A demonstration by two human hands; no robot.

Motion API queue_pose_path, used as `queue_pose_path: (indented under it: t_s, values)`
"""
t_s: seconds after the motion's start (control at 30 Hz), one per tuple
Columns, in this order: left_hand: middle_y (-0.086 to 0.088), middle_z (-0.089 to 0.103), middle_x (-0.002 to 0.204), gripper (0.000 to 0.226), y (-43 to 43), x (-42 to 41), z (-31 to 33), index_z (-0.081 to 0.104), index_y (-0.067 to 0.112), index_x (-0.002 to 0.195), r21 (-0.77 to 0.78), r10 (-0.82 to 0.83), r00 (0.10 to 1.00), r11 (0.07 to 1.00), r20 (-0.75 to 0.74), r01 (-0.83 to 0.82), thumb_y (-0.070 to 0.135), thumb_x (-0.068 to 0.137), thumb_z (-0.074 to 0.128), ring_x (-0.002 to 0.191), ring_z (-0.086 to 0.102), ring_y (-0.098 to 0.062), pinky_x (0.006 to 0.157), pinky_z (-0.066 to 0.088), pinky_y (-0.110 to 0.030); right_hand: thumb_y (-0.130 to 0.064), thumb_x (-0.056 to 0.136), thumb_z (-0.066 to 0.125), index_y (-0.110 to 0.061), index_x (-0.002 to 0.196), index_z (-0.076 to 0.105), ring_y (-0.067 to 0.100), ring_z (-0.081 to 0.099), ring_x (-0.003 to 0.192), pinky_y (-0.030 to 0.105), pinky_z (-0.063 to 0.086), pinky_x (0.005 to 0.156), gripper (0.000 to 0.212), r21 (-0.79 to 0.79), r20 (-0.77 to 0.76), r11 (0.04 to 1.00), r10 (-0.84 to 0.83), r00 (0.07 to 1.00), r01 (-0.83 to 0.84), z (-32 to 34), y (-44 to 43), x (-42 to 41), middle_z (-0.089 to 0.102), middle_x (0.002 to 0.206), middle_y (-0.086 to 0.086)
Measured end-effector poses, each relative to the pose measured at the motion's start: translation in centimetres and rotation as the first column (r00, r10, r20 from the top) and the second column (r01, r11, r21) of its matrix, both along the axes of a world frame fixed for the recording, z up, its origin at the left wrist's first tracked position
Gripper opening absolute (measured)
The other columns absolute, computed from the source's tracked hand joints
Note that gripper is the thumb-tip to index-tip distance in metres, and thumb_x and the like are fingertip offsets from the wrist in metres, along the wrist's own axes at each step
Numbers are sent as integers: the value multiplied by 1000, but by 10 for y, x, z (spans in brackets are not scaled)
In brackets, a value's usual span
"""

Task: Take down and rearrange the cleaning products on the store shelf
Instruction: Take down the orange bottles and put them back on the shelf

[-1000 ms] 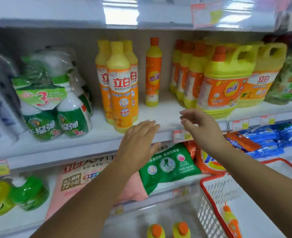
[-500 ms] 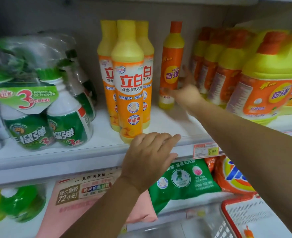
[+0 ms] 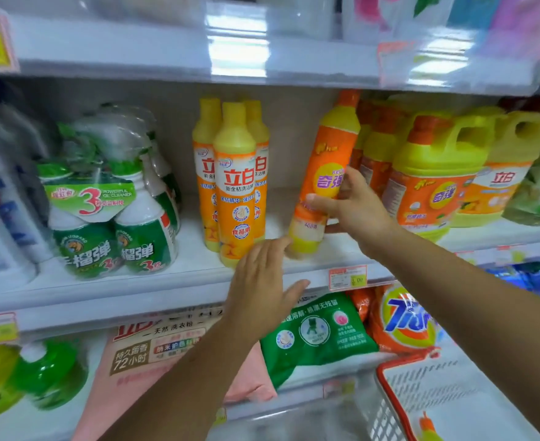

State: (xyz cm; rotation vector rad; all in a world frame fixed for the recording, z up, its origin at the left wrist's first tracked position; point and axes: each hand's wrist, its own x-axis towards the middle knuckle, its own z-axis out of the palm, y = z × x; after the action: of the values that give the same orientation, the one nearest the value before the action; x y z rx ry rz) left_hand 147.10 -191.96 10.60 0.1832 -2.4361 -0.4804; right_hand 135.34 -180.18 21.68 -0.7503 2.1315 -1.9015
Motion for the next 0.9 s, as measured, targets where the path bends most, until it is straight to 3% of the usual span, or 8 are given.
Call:
queue_pose_path:
  t_s: [0.1,0.17,0.3,0.53,0.63,0.73,0.8,0.9]
  values:
    - [2,36,140,83,11,17,25,33,21,141,166,-23,999,986,-22,27,52,76,75,127,35,-14,104,39,-32,-15,83,77,-26,127,49,20,70,95,39,59,73,54,-14,59,999,39,997,-39,6,35,40,69,109,1]
    - [8,30,145,96,24,32,43,22,31,146,251,-161,981,959,108,129,49,72,80,129,35,-8,104,38,-30,-14,81,79,-26,126,51,22,73,95,42,61,76,54,-12,86,997,78,993,-77,4,58,66,73,106,4]
    - [16,57,128,100,59,65,66,20,50,143,611,-493,836,746,242,264,20,71,83,110,62,-4,91,57,-36,-7,82,75,-26,126,53,23,73,97,47,61,82,52,-69,135,977,210,968,-203,3,97,106,75,105,5]
    - [10,66,109,81,95,120,87,43,40,129,706,-490,847,674,205,219,13,66,86,97,67,-12,86,58,-35,-32,79,76,-44,137,42,11,69,102,29,56,78,68,-64,53,988,146,988,-143,26,137,143,65,119,-2]
    - [9,65,112,86,103,131,84,41,44,126,690,-422,889,698,179,192,23,58,89,98,68,-13,85,59,-38,-39,72,74,-28,132,54,14,70,102,31,58,70,64,-220,113,974,84,990,-58,29,145,149,67,114,0]
    - [12,56,120,88,109,135,76,36,45,128,601,-366,910,778,194,185,25,61,90,102,59,-6,80,54,-20,-33,71,76,-23,128,54,15,73,93,32,59,64,62,-280,169,960,73,983,-23,18,145,154,68,114,3]
    - [16,54,121,87,112,135,71,33,43,129,669,-432,878,718,207,195,17,68,88,103,56,1,72,47,-6,-25,75,78,-21,129,53,19,73,93,33,60,65,60,-275,178,961,69,982,-18,11,144,153,68,117,7]
    - [12,60,122,85,111,132,67,36,37,135,840,-576,789,521,215,151,4,71,81,108,60,-5,85,51,-13,-12,80,78,-30,140,42,22,72,99,32,59,64,72,-266,158,964,69,985,-25,4,142,147,69,118,4]
